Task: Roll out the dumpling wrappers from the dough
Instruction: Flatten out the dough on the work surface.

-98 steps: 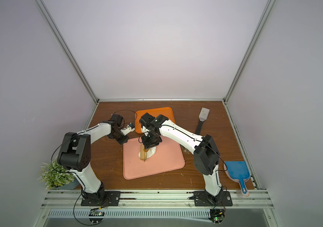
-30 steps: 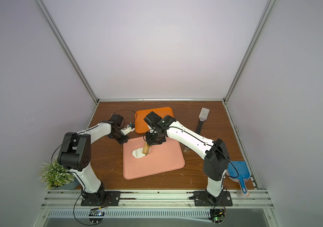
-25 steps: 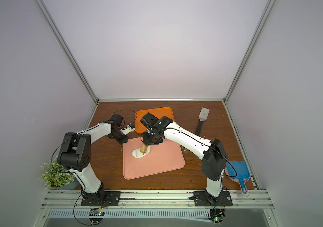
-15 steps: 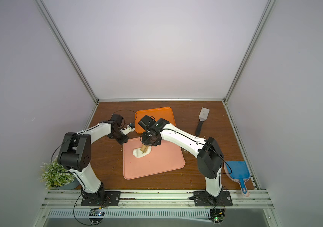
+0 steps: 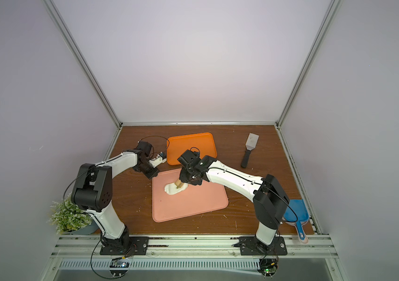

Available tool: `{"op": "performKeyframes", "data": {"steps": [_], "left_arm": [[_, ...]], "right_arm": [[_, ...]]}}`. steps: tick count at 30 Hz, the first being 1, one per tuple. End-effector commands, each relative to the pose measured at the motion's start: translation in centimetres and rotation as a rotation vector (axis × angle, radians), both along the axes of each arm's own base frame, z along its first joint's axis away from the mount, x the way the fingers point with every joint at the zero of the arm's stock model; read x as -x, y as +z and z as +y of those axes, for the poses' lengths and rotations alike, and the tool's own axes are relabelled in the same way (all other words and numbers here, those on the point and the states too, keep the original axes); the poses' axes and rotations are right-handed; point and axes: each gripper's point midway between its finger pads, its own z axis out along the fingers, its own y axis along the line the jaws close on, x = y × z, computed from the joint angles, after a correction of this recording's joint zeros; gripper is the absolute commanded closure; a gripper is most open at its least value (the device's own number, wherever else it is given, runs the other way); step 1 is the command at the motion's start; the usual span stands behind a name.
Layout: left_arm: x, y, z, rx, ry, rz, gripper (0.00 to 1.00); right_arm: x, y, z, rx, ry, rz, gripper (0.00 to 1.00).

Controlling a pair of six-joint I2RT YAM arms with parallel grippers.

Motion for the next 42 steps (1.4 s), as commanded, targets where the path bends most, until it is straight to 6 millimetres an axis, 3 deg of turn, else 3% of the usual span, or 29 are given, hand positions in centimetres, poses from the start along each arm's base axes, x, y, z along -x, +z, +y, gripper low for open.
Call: {"op": "performKeyframes", "data": {"steps": [1, 9, 13, 18, 25, 29, 33, 42], "left_arm": [[3.8, -6.6, -0.4, -0.045, -0.037, 0.162, 1.0], [3.8, -6.6, -0.5, -0.043, -0.038, 0.162, 1.0], [3.8, -6.6, -0.5, -0.042, -0.039, 0.161, 1.0], [3.8, -6.6, -0.5, -0.042, -0.039, 0.162, 1.0], [3.8, -6.6, -0.5, -0.042, -0.039, 0.162, 1.0], [3.8, -6.6, -0.5, -0.042, -0.039, 0.162, 1.0], [3.9, -6.6, -0.5, -0.042, -0.037, 0.165, 1.0], [3.8, -6.6, -0.5, -0.042, -0.037, 0.163, 1.0]], "right_arm": [[2.8, -9.3, -7.1, 0.357, -0.06, 0.197, 1.0], [2.8, -12.3, -7.7, 0.335, -0.071, 0.248, 1.0], [2.2, -11.7, -7.3, 0.307, -0.058, 0.227, 1.0], [0.6, -7.8, -4.8, 0.196, 0.028, 0.131, 1.0], [-1.6, 2.0, -2.7, 0.065, 0.123, -0.08, 1.0], [-1.5, 6.0, -2.0, -0.009, 0.178, -0.147, 1.0], [-0.7, 7.5, -2.0, -0.011, 0.23, -0.134, 1.0], [0.9, 7.9, -0.4, -0.099, 0.282, -0.063, 1.0]]}}
